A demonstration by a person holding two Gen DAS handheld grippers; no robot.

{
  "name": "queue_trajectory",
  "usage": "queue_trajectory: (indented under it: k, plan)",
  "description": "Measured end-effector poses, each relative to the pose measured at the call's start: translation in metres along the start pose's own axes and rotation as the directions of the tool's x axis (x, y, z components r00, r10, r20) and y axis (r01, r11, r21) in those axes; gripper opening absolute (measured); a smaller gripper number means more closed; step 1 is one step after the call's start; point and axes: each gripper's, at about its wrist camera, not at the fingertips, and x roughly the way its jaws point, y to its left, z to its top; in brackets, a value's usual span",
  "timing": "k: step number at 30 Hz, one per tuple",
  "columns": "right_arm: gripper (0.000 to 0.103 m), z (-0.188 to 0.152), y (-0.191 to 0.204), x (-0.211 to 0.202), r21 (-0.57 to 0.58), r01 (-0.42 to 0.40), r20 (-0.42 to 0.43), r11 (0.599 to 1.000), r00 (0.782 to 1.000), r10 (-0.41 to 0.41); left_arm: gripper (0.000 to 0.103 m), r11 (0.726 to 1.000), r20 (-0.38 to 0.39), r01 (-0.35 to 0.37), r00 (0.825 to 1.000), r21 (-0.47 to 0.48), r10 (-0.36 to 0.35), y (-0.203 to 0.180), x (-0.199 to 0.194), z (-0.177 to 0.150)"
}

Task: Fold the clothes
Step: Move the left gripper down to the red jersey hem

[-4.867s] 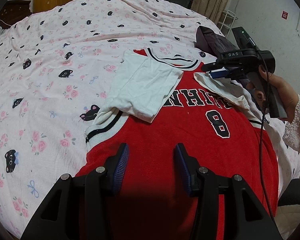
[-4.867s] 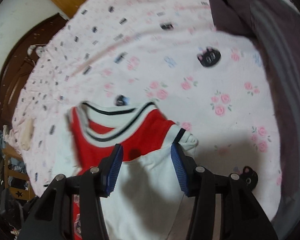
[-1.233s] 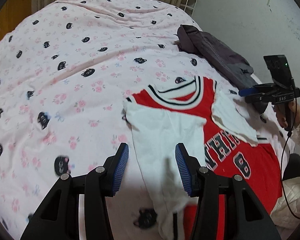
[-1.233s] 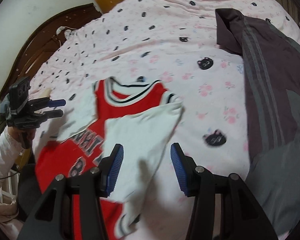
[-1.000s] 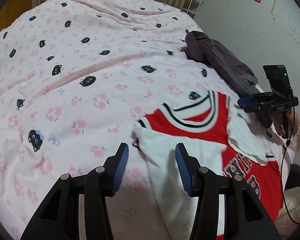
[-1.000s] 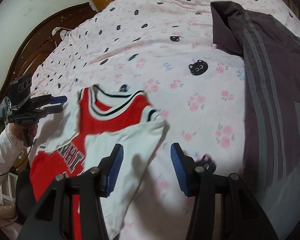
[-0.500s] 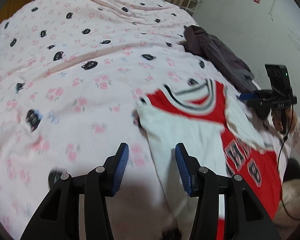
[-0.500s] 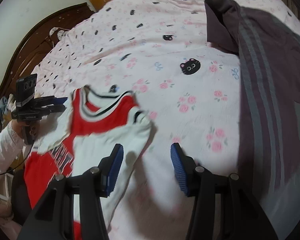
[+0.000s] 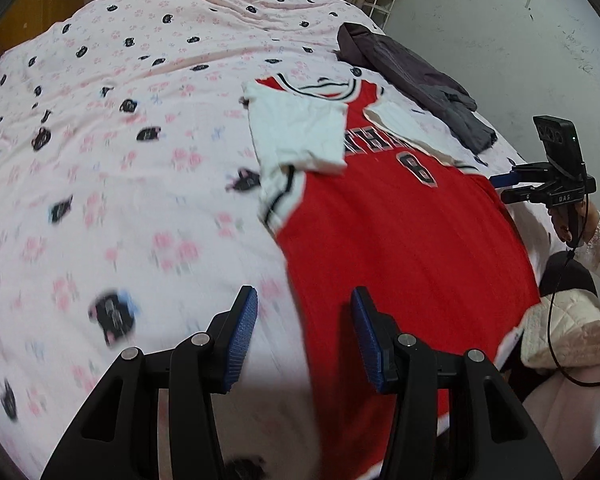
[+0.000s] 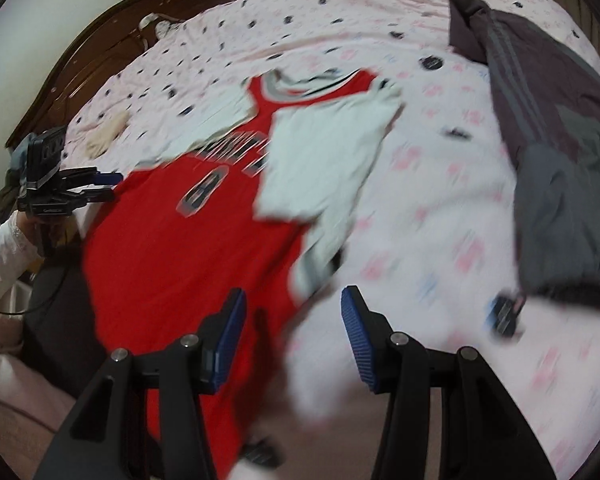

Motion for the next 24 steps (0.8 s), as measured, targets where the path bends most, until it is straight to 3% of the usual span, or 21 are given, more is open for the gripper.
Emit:
queue_trajectory:
  k: [6, 17, 24]
  plan:
    - [0.051, -0.033, 0.027, -0.007, -0.004, -0.006, -0.022, 1.000, 1.000, 0.006, 0.044, 1.000, 0.009, -0.001, 1.000, -0.013, 0.001, -0.016, -0.014, -0.017]
    - [0.051, -0.074, 0.039, -0.017, 0.035, 0.020, -0.031, 0.999, 0.999, -0.019, 0.044, 0.999, 0.016, -0.024, 1.000, -0.026, 0.024, -0.025, -0.026, -0.030]
    - [0.051, -0.081, 0.042, -0.023, 0.052, 0.044, -0.027, 0.998, 0.999, -0.043, 0.044, 0.998, 0.002, -0.050, 0.999, -0.024, 0.050, -0.032, -0.030, -0.036]
